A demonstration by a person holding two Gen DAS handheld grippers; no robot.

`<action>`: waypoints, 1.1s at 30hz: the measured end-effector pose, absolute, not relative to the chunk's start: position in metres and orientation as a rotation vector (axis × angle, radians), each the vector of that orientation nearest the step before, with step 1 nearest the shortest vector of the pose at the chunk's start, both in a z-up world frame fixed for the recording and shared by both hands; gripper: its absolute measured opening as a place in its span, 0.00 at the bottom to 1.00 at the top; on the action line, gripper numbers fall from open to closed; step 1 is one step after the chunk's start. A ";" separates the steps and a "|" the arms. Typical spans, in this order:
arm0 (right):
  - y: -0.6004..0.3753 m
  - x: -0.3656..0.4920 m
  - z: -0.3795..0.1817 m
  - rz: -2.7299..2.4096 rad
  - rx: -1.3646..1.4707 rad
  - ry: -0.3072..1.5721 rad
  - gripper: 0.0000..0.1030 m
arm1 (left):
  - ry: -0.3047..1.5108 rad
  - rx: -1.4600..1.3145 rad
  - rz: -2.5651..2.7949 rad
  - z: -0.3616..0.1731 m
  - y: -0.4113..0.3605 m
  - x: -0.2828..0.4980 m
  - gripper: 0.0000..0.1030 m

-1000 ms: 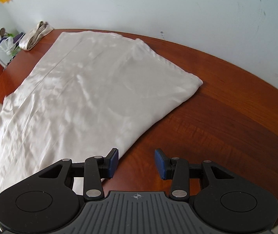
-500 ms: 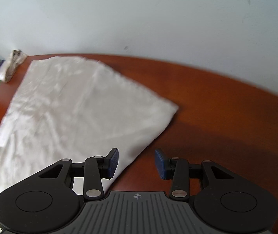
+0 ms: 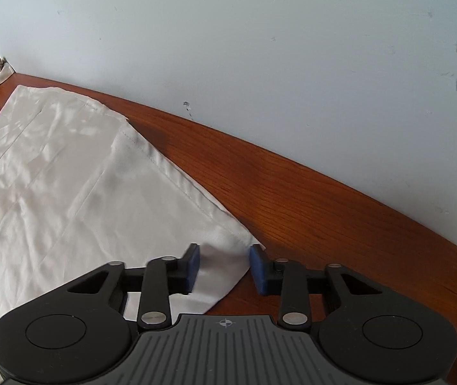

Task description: Fold clothes

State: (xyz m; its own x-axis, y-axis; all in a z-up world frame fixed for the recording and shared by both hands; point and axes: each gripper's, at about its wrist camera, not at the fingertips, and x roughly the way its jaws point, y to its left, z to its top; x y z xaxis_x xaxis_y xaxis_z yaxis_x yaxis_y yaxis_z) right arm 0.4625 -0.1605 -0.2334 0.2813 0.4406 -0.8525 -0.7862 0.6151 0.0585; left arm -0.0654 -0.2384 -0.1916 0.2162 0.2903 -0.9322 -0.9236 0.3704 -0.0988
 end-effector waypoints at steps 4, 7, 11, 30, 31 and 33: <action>-0.166 0.462 -0.234 0.843 -0.408 0.973 0.26 | 1.007 -0.784 0.965 -0.193 -0.237 -0.064 0.23; -0.170 0.463 -0.235 0.843 -0.398 0.977 0.18 | 0.977 -0.781 0.957 -0.191 -0.236 -0.064 0.04; -0.170 0.460 -0.233 0.874 -0.392 0.979 0.04 | 0.891 -0.710 0.965 -0.172 -0.237 -0.065 0.03; -0.120 0.430 -0.136 0.982 -0.296 0.818 0.04 | 0.620 -0.668 1.052 -0.089 -0.181 -0.104 0.03; -0.113 0.426 -0.133 0.989 -0.301 0.809 0.04 | 0.609 -0.672 1.055 -0.086 -0.175 -0.106 0.03; -0.096 0.417 -0.127 1.001 -0.312 0.789 0.04 | 0.595 -0.663 1.063 -0.081 -0.164 -0.112 0.03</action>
